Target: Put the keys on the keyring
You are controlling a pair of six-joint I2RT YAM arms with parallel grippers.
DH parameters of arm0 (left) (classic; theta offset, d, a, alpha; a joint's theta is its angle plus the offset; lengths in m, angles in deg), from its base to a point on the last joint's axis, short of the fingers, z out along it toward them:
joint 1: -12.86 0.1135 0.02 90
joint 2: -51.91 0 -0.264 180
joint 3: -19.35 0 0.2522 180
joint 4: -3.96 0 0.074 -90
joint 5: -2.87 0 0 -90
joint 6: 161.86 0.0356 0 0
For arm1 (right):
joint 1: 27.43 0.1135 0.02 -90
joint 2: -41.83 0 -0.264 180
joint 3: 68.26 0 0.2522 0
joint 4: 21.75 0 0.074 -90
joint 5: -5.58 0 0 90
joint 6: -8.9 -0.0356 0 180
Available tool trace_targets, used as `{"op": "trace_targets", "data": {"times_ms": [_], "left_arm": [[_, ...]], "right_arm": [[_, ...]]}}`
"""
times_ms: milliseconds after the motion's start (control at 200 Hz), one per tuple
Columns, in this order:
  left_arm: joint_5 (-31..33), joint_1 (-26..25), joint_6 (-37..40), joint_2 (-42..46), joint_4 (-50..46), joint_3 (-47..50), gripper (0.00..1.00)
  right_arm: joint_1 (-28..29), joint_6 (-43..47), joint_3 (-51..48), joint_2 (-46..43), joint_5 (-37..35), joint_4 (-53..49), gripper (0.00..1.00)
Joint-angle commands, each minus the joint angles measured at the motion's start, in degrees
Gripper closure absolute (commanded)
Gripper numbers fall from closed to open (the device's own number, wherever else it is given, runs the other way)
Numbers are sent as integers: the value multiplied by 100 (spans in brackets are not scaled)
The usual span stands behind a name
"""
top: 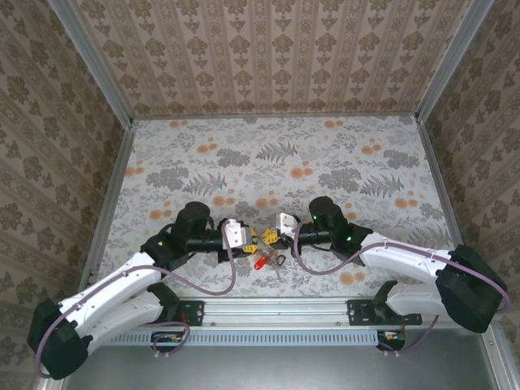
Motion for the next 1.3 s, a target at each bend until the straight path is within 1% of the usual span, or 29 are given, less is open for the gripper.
{"op": "trace_targets", "data": {"times_ms": [0, 175, 300, 530, 635, 715, 745, 855, 900, 925, 990, 1085, 1135, 1160, 1245, 1295], "left_arm": [[106, -9, 17, -139, 41, -65, 69], [48, -59, -70, -342, 212, -108, 71], [-75, -84, -38, -380, 308, -122, 79], [-163, -95, -80, -382, 460, -65, 79], [-208, -96, -117, -380, 516, -41, 84], [-187, -95, -163, -401, 589, -21, 93], [-155, -91, -217, -406, 609, -21, 100], [-152, -79, -127, -425, 383, -93, 100], [-65, -76, -83, -409, 225, -143, 100], [-16, -75, -22, -386, 97, -175, 100], [106, -35, 58, -353, -206, -292, 100], [-74, 34, 288, -250, -608, -452, 100], [-211, 37, 493, -88, -658, -446, 100], [-425, 41, 554, 12, -597, -400, 100], [-592, 60, 684, 345, -342, -235, 100], [-676, 91, 732, 449, -319, -223, 100]], "right_arm": [[20, -11, 235, -98, 150, 30, 100], [25, -47, 287, -15, 180, 87, 100], [51, -47, 355, 70, 226, 40, 100], [95, -3, 365, 131, 130, -5, 100], [108, -3, 354, 146, 90, 6, 100], [109, -3, 324, 137, 79, 27, 100], [110, -3, 316, 136, 83, 22, 100], [106, 199, 330, 34, 17, -223, 100], [112, 462, 390, -53, -51, -569, 100], [113, 658, 435, -109, -97, -929, 100], [101, 1262, 653, -249, -252, -1856, 87], [45, 1949, 952, -392, -429, -2904, 80], [-41, 2095, 1066, -458, -408, -3209, 79], [-74, 2157, 1107, -501, -360, -3311, 78], [-235, 2437, 1167, -656, -86, -3590, 72], [-267, 2606, 1167, -725, -91, -3633, 69]]}}
